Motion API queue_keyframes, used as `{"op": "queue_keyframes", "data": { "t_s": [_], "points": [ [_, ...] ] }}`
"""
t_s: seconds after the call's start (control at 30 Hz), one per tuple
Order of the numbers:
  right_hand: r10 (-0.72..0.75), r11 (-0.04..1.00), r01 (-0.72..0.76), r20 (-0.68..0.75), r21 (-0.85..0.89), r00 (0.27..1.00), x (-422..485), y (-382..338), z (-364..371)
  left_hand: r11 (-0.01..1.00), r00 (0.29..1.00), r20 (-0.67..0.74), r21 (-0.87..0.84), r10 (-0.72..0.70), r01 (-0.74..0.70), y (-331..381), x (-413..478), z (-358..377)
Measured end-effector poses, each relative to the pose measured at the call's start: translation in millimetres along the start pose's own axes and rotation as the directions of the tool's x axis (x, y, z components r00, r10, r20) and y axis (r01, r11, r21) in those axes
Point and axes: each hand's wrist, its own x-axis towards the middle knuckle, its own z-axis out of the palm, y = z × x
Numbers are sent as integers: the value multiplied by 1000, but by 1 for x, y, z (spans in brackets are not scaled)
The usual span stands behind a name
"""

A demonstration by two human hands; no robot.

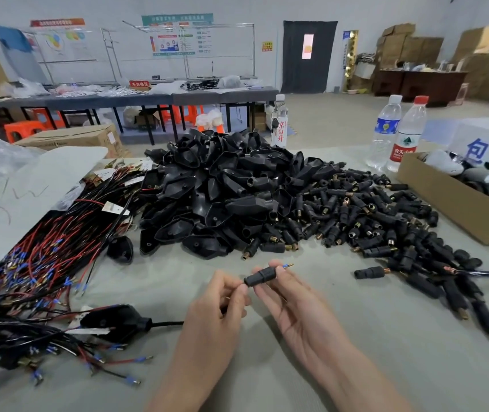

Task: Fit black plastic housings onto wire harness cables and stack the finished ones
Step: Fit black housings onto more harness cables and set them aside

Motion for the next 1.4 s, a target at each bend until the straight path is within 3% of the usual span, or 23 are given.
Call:
{"op": "queue_keyframes", "data": {
  "t_s": [0.2, 0.37, 0.63, 0.8, 0.93, 1.1, 1.2, 1.4],
  "points": [
    [-11, 1000, 11, -3, 19, 1000, 1, -6, -1, 1000, 999, -39, -8, -17, 17, -1, 0, -3],
    [10, 1000, -10, -2, 7, 1000, -2, -7, -1, 999, 1000, 7, 38, -17, 16, -2, -1, -2],
    [-28, 976, 34, 30, -213, 999, -2, -5, 0, 998, 999, -32, 60, 1, 0, 1, 0, -3],
    [-13, 962, 37, 91, -270, 996, -4, -8, 1, 984, 997, 52, 165, 55, -63, 7, -3, -1],
    [-73, 932, 90, 62, -351, 995, -7, -17, 1, 967, 993, 62, 226, 103, -115, 10, -3, -5],
    [-159, 916, 149, 2, -373, 987, -8, -26, -1, 837, 960, 8, 487, 280, -248, 19, -4, -5],
    [-171, 895, 160, 12, -416, 985, -8, -27, -2, 776, 940, 11, 562, 340, -287, 24, -4, -3],
    [-197, 885, 175, -7, -431, 980, -7, -28, -3, 817, 970, 76, 527, 231, -236, 28, -5, -7]
  ]
}}
